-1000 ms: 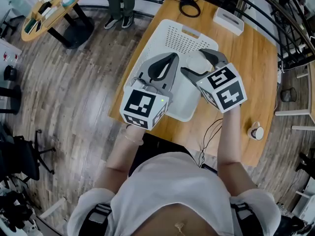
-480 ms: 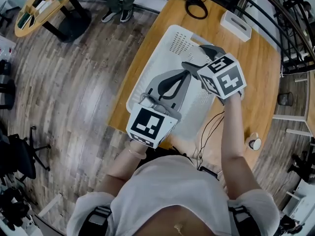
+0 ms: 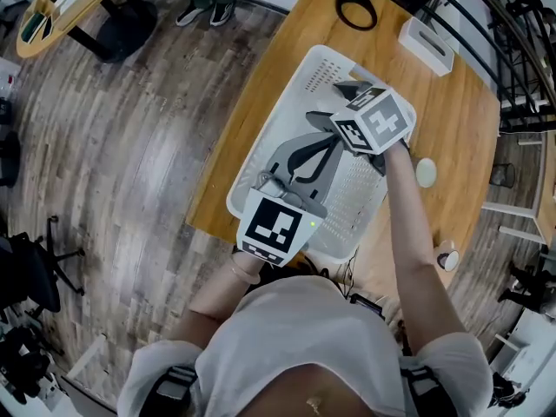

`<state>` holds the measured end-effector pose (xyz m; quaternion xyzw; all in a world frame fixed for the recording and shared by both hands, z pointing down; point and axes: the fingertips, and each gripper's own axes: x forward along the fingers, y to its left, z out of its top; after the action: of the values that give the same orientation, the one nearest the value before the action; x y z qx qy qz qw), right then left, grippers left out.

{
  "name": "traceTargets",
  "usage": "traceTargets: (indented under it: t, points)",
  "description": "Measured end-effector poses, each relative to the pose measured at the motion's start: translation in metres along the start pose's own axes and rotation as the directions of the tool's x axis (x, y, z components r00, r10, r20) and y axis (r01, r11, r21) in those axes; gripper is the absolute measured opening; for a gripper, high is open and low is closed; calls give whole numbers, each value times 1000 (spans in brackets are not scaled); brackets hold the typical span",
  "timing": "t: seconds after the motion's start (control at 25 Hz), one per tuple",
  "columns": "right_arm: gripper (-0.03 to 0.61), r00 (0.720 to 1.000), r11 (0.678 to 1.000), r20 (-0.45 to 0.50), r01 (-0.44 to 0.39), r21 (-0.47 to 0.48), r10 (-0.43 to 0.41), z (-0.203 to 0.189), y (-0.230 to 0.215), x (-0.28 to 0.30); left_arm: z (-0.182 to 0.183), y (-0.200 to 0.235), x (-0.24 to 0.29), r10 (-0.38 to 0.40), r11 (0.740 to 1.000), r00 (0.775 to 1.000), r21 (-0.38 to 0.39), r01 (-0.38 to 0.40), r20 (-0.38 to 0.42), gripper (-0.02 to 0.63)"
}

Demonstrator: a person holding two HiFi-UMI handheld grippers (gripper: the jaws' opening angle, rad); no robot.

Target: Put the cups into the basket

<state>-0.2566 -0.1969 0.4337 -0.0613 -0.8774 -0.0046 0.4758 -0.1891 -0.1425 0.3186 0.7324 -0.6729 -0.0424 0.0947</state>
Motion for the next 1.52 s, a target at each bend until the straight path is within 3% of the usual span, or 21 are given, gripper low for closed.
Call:
traceTargets:
  t: [0.36,0.8,0.92,1.24,1.52]
  points:
    - [339,999,999,-30,22,49,-20,-14,-4,47,-9,7,-4,10,1000,1000,-21,-10,15,8]
    - [339,993,1000,-121,15,23,-12,-47,-12,99,-17,9,0,24,999,1000,-26,-24,1,8]
    - [339,994,1000,-107,24,4,-23,-49,-16,110,-17,10,-1,24,999,1000,-28,-24,0,8]
    - [340,995,998,-87,51,-25,-53,-41,-12,108,-18,7,1,13,999,1000,-46,-13,-5,8]
    - [368,991,998,-127,41,-38,-46,-48,-11,105,-13,6,0,2,998,1000,-57,-1,12,8]
